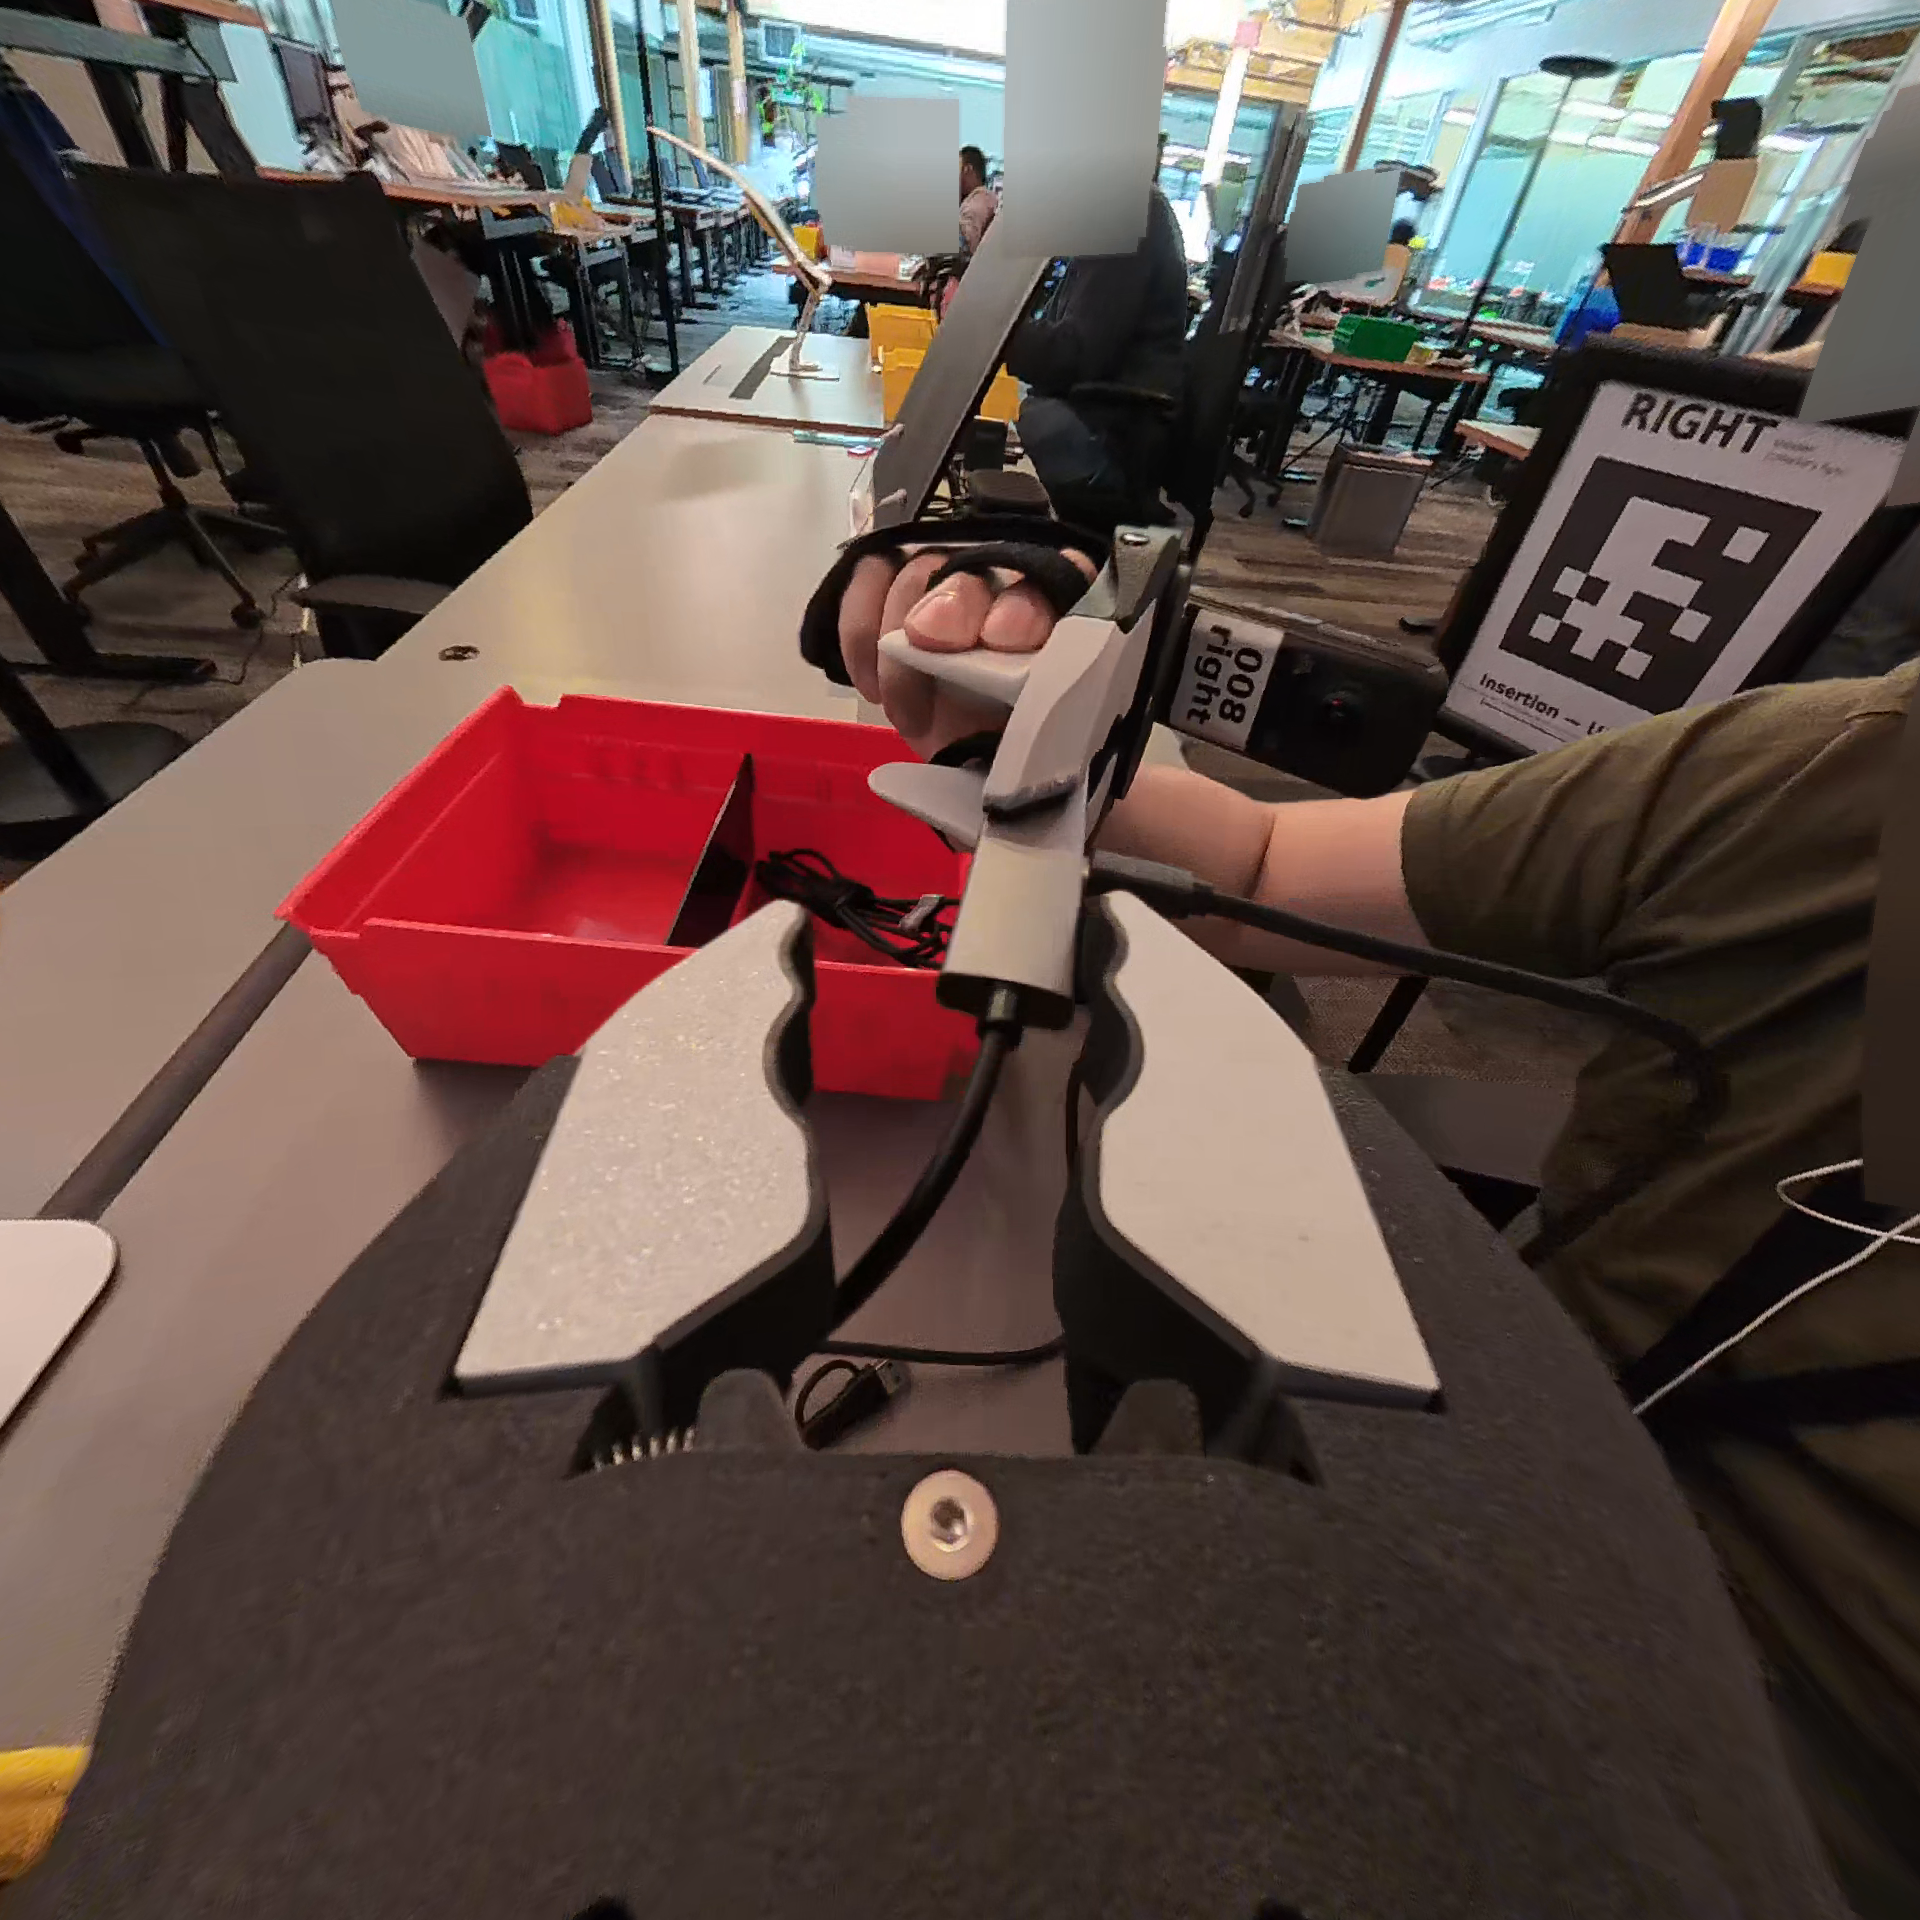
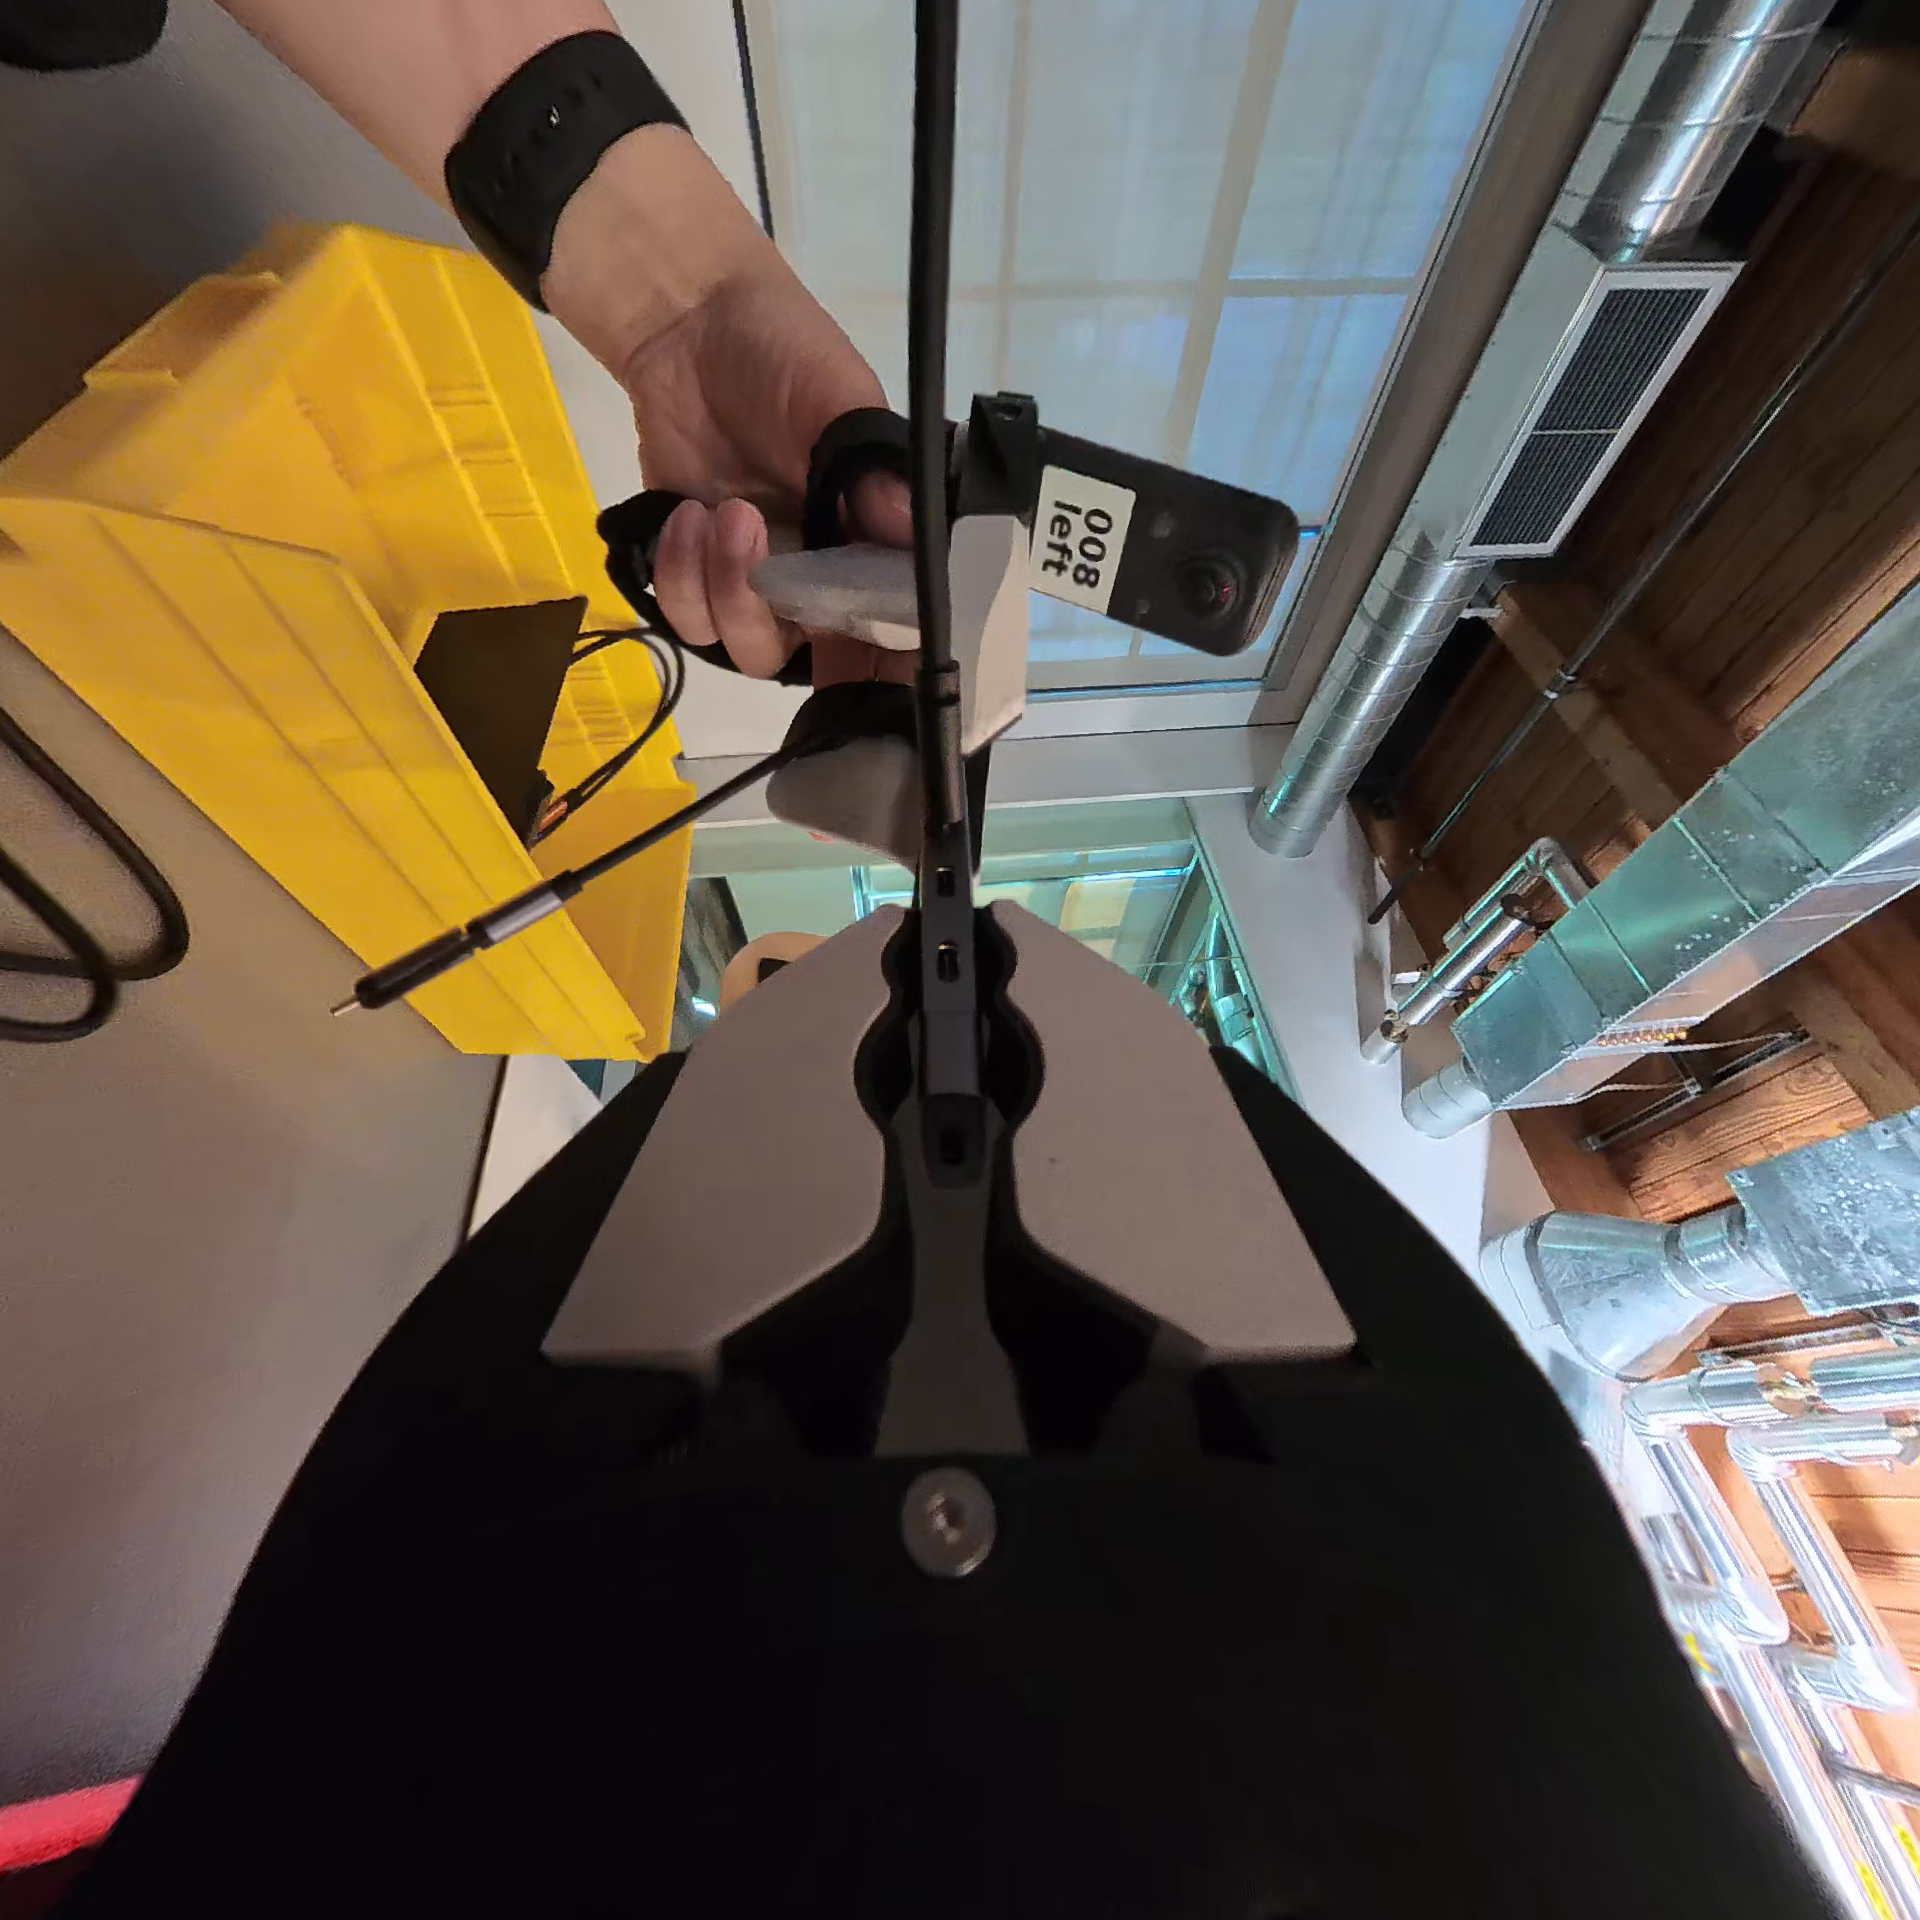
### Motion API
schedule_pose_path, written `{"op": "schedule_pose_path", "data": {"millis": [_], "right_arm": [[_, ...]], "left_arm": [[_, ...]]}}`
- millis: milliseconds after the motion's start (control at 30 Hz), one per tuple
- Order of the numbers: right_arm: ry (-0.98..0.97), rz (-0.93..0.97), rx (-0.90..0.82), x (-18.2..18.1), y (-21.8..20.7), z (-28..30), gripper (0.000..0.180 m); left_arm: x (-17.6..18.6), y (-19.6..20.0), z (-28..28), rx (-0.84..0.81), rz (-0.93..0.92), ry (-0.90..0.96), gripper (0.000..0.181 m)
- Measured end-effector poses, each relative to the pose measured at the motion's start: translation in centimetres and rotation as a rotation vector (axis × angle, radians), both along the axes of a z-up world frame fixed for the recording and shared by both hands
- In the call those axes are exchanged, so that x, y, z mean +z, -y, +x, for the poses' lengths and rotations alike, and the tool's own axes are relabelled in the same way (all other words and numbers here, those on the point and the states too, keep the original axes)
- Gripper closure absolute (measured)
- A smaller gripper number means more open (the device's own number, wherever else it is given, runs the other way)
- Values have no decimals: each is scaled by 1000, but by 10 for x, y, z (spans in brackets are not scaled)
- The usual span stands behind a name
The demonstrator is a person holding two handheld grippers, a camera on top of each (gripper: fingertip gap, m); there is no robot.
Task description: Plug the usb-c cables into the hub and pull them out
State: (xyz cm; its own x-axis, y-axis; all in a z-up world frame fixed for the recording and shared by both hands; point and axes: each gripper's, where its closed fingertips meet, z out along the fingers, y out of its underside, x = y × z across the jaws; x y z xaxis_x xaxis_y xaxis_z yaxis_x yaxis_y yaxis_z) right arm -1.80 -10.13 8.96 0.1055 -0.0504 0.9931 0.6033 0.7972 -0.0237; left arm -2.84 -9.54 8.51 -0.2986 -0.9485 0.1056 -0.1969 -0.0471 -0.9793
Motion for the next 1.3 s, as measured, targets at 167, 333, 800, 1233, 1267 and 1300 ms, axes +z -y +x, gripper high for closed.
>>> {"op": "schedule_pose_path", "data": {"millis": [167,333,800,1233,1267,1300], "right_arm": [[1,20,-29,-10,-11,0,170],[15,41,-29,-13,-12,-2,170],[-244,-87,-209,24,-45,47,154],[-903,-770,-348,30,-71,19,145],[-897,-750,-372,30,-74,20,148],[-896,-772,-390,30,-74,20,150]], "left_arm": [[-11,-4,-2,-43,-36,-1,148],[-18,2,-3,-121,-66,-18,155],[5,-42,4,204,-29,175,157],[-1,-100,-4,782,162,222,157],[-2,-102,-4,796,168,219,157],[-4,-103,-5,812,188,209,157]]}}
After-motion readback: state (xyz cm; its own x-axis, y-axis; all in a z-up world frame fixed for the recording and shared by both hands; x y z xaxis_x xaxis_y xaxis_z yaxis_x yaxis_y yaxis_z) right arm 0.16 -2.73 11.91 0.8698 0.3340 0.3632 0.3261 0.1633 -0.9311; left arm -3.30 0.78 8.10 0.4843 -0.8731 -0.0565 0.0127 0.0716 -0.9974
